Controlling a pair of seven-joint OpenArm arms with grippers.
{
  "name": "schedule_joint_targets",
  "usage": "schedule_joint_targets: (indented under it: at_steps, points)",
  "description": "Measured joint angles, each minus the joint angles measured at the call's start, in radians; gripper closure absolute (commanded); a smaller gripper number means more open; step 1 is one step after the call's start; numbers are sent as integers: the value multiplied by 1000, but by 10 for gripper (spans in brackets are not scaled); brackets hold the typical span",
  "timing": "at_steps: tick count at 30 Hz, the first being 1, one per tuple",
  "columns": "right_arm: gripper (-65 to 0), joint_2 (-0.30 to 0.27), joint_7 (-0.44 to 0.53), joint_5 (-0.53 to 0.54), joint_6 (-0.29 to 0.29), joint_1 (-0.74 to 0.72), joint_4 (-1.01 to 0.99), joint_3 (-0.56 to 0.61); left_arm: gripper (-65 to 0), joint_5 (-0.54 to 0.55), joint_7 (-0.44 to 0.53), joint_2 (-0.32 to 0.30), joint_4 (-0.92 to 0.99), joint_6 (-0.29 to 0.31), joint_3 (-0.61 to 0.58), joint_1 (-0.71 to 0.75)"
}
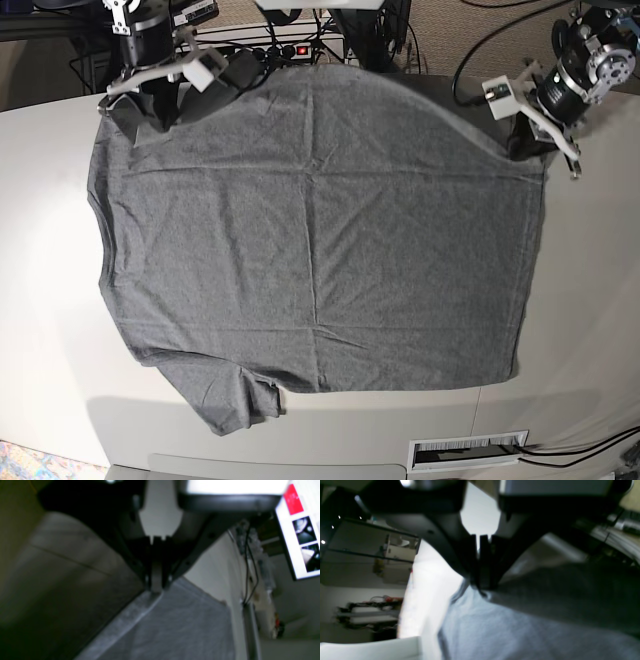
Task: Fold the T-shirt properly
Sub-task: 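Pull the gripped shirt edge toward the robot with both grippers, then lift the shirt edge with both grippers and fold it over the shirt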
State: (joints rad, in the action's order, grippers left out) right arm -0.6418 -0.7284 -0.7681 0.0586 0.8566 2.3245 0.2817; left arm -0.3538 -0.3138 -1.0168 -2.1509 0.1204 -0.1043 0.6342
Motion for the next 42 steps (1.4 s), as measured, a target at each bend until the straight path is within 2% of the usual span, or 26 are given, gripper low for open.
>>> schedule_joint_targets:
  at_steps: [6,14,24,35,42]
  points:
    - [0,58,29,58,2,-109,-1,-23,0,105,97,14,139,0,-1,-164]
    - [0,79,48,61,2,-238,-19,-24,0,178,154,66,314,0,-2,-345]
    - [0,80,68,34,-2,-386,-253,-22,0,198,195,80,353,0,-2,-388]
    - [0,80,93,116,-3,-590,-378,-21,0,200,206,212,437,3,-2,-426]
    - [0,82,110,153,-6,-722,-499,-20,0,198,253,241,531,4,-2,-476]
